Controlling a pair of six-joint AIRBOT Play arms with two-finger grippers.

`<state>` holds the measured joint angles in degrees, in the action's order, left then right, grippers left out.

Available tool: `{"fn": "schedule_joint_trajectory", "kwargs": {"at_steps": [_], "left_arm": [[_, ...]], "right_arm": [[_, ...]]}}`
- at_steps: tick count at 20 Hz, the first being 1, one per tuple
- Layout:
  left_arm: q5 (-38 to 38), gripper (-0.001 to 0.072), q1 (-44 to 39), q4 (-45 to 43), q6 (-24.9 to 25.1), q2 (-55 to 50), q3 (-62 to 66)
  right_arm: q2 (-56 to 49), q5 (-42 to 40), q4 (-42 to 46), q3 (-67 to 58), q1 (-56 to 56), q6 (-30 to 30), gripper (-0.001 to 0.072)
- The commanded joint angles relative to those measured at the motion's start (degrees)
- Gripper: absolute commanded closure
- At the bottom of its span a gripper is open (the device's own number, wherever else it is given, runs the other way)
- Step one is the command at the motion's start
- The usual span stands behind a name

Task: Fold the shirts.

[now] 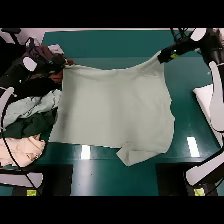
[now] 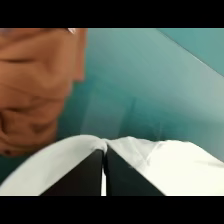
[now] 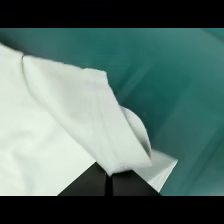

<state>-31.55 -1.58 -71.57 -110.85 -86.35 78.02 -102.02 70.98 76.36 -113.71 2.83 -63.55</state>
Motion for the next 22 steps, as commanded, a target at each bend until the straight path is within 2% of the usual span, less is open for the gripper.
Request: {"fn": "schedule_joint_trajectory", "kwargs": {"at_steps": [1, 5, 8, 10, 13, 16, 19, 22], "left_arm": [[0.68, 0.0689, 2.97, -1.62, 0.35, -1.53, 0.04], [-8.57, 0.0688, 7.1, -3.06, 0.68, -1.51, -0.11], [-13.57, 0.0687, 6.88, -2.84, 6.56, -1.51, -0.11], [-16.44, 0.0688, 6.91, -2.1, 7.82, -1.51, -0.11], [-20.98, 0.0687, 6.91, -1.86, 8.92, -1.51, -0.11], [-24.72, 0.0687, 6.91, 0.13, 10.84, -1.51, -0.11], [-27.63, 0.0687, 6.91, 0.31, 10.86, -1.51, -0.11], [-29.75, 0.0687, 6.91, 0.26, 11.19, -1.51, -0.11]], "right_arm": [[1.4, 4.46, 0.22, 3.61, 0.09, -2.82, 0.0697], [5.46, 8.72, 0.17, 12.79, 0.07, -7.08, 0.0697], [8.31, 6.45, 0.17, 18.91, 0.92, -7.06, 0.0697], [9.18, 6.84, 0.15, 21.66, 1.33, -7.1, 0.0697], [9.2, 10.67, -0.24, 23.78, 2.62, -7.17, 0.0697], [9.16, 10.32, -0.33, 24.39, 3.72, -7.26, 0.0696], [9.18, 10.75, -0.09, 24.39, 3.96, -8.26, 0.0696], [9.2, 14.75, 0.26, 24.39, 3.65, -9.55, 0.0695]]}}
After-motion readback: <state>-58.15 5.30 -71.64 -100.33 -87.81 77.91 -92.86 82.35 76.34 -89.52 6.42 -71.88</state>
